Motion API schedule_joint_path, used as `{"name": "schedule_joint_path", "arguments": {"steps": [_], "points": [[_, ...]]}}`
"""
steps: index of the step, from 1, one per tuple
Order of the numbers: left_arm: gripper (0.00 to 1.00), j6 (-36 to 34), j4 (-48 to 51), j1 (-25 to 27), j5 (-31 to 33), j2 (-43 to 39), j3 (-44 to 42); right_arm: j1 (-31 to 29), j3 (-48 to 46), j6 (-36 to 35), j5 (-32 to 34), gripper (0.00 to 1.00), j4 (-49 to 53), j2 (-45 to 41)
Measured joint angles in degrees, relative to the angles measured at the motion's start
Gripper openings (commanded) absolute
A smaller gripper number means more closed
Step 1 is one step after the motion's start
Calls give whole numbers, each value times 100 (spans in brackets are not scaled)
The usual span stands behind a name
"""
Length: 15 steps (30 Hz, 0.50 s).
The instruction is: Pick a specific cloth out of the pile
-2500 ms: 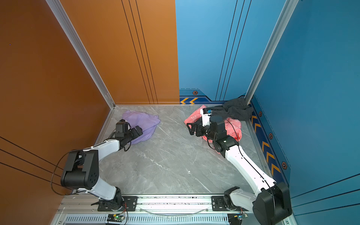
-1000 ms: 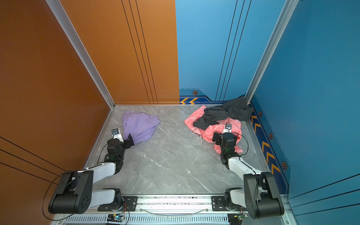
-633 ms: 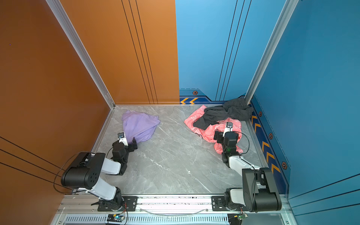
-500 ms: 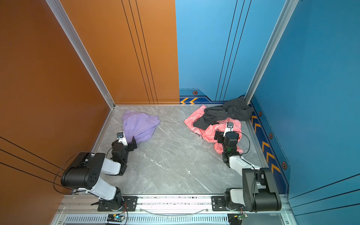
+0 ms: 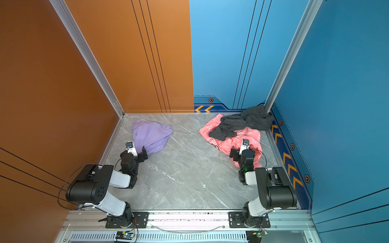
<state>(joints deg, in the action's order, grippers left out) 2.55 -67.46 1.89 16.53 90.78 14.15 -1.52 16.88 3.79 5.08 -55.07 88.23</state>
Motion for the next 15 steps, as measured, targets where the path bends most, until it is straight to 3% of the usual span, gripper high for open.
{"name": "schedule_joint_path", "arguments": {"steps": [15], "points": [[98, 0, 260, 9, 2, -2, 103, 4, 367, 0, 2, 100, 164, 4]]}}
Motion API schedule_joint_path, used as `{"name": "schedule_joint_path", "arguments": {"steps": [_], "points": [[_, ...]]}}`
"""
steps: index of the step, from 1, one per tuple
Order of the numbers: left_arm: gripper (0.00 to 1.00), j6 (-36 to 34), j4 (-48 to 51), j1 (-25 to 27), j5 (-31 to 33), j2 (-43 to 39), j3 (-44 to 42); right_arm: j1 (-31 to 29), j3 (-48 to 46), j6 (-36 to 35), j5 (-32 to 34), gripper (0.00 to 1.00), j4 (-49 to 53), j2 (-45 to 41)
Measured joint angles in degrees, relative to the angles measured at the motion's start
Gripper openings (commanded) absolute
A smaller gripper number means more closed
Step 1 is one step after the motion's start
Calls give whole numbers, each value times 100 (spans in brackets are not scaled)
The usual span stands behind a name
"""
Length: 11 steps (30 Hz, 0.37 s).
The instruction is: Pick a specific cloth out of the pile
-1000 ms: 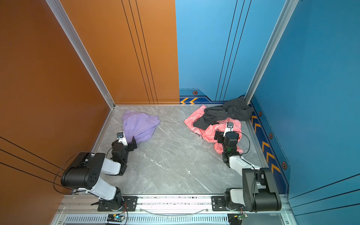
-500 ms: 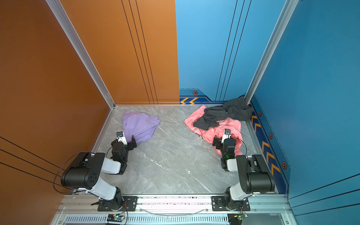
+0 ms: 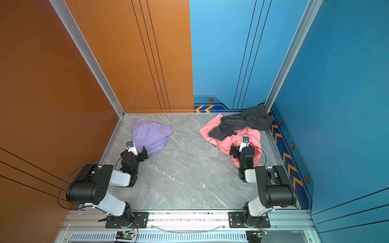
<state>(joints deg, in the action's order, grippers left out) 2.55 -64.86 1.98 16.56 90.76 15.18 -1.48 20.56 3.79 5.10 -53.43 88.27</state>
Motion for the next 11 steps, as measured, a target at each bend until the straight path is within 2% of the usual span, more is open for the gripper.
{"name": "schedule_joint_path", "arguments": {"steps": [11], "points": [[98, -127, 553, 160, 114, 0, 472, 0, 0, 0, 0, 100, 7, 0]]}}
